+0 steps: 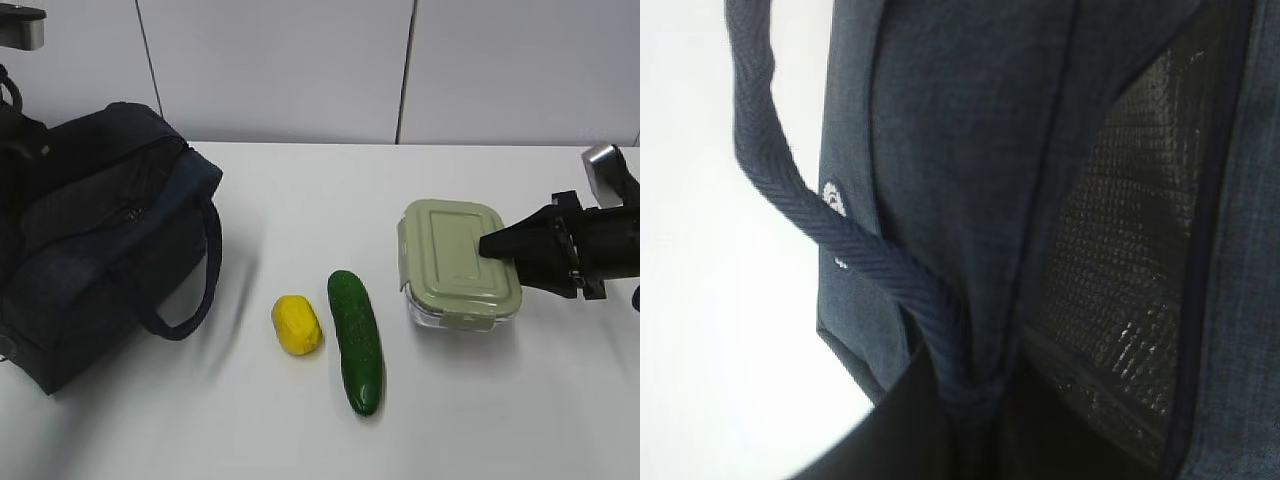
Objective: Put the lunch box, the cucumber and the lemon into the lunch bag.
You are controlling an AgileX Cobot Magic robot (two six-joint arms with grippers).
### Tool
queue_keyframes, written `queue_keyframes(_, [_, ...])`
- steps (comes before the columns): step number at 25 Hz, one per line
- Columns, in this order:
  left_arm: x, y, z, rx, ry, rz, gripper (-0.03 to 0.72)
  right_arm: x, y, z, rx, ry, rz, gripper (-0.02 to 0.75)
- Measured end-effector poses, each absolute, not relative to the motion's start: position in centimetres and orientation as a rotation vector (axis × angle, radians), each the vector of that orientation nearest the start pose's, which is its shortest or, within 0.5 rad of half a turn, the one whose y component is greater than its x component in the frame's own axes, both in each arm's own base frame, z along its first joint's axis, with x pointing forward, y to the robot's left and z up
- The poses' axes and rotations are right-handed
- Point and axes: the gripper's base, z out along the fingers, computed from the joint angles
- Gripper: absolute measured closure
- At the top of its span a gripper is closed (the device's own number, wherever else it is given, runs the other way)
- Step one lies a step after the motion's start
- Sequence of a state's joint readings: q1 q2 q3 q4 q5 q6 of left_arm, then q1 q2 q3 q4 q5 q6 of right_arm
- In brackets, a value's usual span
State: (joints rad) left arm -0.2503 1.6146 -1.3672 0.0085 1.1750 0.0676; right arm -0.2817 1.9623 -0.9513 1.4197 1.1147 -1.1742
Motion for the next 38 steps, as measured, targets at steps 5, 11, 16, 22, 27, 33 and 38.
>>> queue_keyframes(5, [31.4, -7.9, 29.6, 0.464, 2.871, -0.019, 0.687, 33.6, -0.6, 15.1, 0.131, 2.344, 1.375, 0.355])
queue_keyframes(11, [31.4, -7.9, 29.6, 0.464, 2.871, -0.019, 0.687, 34.7, 2.9, 16.8, -0.003, 2.340, 1.411, 0.355])
queue_keyframes(16, [31.4, -8.0, 29.6, 0.463, 2.871, -0.021, 0.687, 36.2, 6.3, 19.1, -0.101, 2.291, 1.460, 0.355])
queue_keyframes(22, [31.4, -8.0, 29.6, 0.463, 2.871, -0.021, 0.687, 37.3, 10.0, 21.7, -0.180, 2.215, 1.533, 0.355])
queue_keyframes(27, [31.3, -8.0, 29.6, 0.460, 2.872, -0.031, 0.687, 37.7, 12.5, 23.6, -0.238, 2.167, 1.586, 0.355])
queue_keyframes(33, [31.3, -8.2, 29.6, 0.454, 2.874, -0.055, 0.687, 37.4, 15.2, 25.0, -0.298, 2.120, 1.649, 0.355])
queue_keyframes(38, [31.2, -8.4, 29.6, 0.441, 2.878, -0.101, 0.687, 37.1, 16.3, 25.2, -0.312, 2.112, 1.680, 0.355])
